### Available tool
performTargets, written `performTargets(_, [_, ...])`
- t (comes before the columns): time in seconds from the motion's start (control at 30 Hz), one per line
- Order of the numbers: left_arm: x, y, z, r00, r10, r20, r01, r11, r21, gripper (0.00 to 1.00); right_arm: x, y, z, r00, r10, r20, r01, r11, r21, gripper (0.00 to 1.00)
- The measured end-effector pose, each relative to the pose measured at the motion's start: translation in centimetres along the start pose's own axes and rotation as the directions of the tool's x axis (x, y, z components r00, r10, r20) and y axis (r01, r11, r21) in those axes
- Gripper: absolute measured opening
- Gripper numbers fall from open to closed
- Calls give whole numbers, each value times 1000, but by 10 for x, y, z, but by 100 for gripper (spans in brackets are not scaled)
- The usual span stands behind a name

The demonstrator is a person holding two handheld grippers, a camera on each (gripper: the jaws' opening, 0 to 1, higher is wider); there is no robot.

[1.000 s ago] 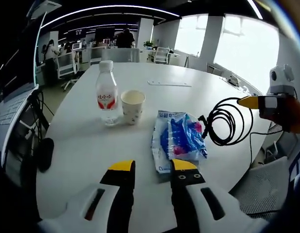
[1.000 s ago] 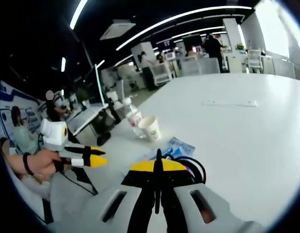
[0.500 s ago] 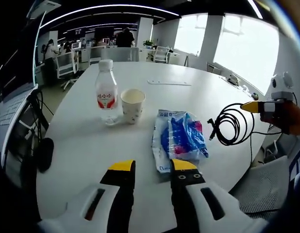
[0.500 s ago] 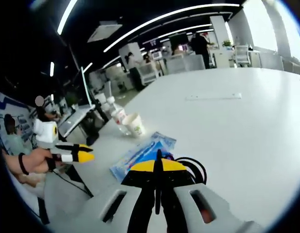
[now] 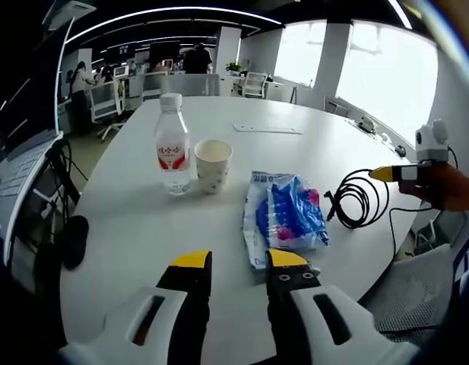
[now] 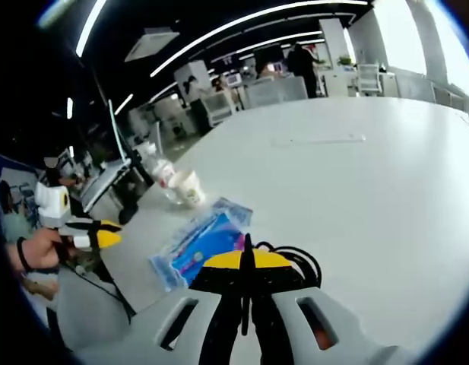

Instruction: Arrange the tabletop items into an orderly group along one side of the table until the central work area is clear of visible clutter.

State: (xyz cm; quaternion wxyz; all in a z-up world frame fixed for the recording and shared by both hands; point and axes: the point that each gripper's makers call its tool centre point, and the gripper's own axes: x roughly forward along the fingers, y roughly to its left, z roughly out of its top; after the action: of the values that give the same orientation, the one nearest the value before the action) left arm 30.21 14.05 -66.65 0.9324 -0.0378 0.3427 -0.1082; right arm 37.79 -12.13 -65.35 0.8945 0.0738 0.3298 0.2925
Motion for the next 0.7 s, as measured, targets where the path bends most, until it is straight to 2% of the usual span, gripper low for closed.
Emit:
performTargets(0.27, [2, 3, 0, 1000, 8, -3, -8, 1000, -7, 26, 1, -9, 0, 1000, -21, -11, 21, 1000, -4, 0])
performTargets(0.7, [7, -2, 9, 1000, 0, 1, 0, 1000, 4, 27, 13, -41, -6, 996, -77, -46, 77, 997, -16, 0])
